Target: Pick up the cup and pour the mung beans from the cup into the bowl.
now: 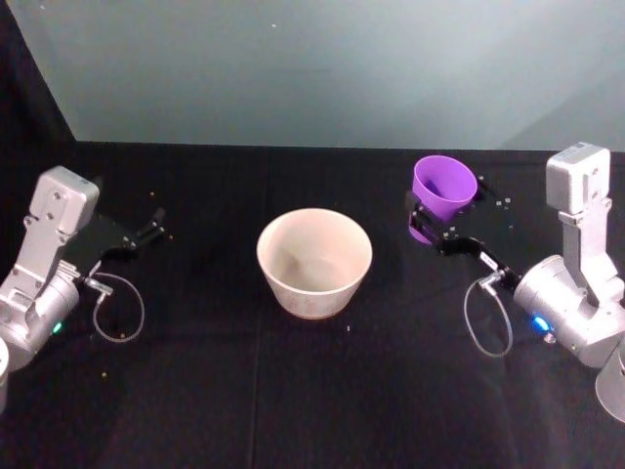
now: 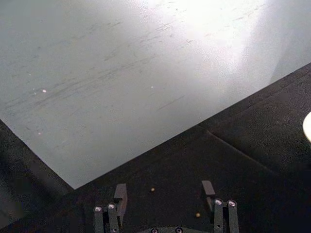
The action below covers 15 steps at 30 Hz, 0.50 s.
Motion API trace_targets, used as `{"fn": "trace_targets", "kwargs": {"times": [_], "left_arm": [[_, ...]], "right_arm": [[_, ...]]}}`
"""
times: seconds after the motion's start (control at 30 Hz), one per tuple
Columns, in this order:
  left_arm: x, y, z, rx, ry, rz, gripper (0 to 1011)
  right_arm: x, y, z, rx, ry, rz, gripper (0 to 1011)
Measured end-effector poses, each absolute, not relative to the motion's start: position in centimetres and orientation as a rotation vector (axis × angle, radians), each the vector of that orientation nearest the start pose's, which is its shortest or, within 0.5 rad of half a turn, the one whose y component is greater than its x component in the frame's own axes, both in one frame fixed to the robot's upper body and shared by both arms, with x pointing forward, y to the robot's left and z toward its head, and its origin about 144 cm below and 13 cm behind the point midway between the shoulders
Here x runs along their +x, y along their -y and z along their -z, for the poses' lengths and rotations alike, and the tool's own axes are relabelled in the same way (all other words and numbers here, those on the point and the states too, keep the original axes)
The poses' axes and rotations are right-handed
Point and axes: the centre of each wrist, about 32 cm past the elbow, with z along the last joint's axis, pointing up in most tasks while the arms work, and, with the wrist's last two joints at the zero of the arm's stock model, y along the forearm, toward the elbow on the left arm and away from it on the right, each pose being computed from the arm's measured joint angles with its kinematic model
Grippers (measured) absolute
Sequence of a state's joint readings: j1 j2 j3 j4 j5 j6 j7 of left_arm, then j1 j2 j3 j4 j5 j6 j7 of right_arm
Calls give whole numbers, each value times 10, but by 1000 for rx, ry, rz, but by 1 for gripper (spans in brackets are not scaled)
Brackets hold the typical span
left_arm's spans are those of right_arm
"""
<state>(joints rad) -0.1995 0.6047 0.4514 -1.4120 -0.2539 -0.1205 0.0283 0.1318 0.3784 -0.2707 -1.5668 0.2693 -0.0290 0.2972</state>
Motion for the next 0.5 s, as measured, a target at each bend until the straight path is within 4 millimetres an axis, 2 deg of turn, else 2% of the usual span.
{"fn": "trace_targets", "kwargs": {"times": [0.5], "left_arm": [[489, -310, -1140, 304, 285, -1248, 1000]], "right_arm": [[486, 257, -1174, -59, 134, 1022, 733]]}}
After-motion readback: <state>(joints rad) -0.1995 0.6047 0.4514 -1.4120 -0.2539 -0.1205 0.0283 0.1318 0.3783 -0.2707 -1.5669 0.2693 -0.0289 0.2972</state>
